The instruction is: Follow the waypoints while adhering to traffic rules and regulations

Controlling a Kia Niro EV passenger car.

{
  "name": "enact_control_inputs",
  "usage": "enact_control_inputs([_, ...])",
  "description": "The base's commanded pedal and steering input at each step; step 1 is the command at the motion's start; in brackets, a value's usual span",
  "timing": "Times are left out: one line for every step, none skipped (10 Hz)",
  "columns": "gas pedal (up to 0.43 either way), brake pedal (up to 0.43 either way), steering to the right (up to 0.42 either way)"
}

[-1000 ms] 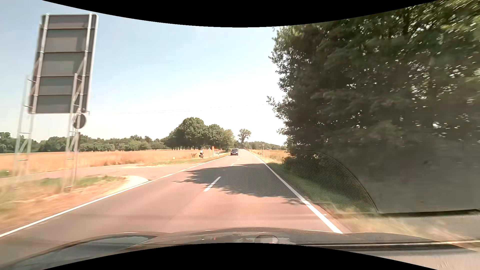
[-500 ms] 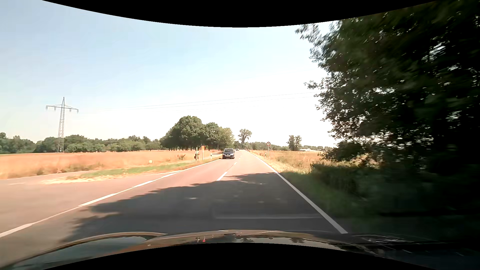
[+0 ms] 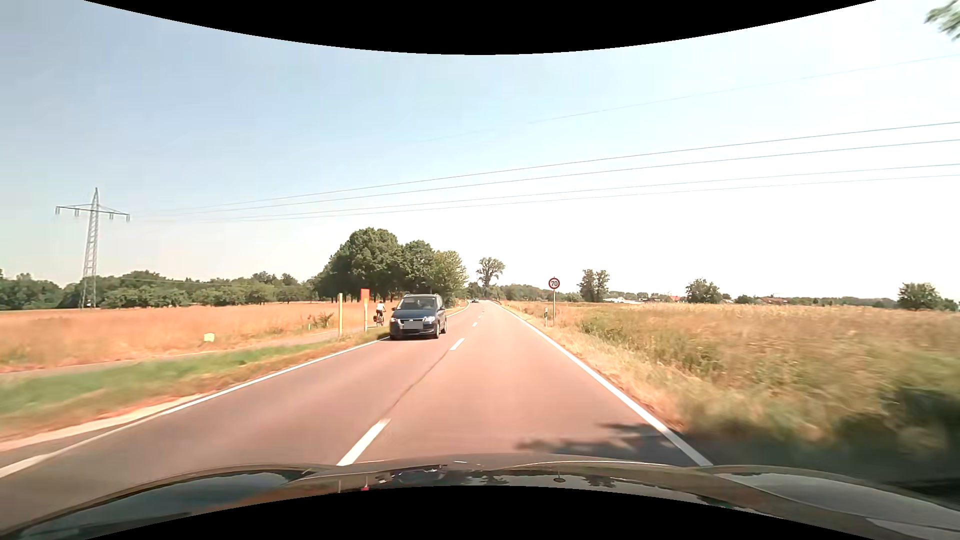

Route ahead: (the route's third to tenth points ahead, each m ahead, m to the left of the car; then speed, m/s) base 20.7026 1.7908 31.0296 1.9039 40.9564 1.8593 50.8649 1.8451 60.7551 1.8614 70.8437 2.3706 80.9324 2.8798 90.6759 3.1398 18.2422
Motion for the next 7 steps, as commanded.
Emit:
enact_control_inputs([0.150,0.000,0.000])
enact_control_inputs([0.150,0.000,0.000])
enact_control_inputs([0.150,0.000,0.000])
enact_control_inputs([0.150,0.000,0.000])
enact_control_inputs([0.150,0.000,0.000])
enact_control_inputs([0.150,0.000,0.000])
enact_control_inputs([0.150,0.000,0.000])
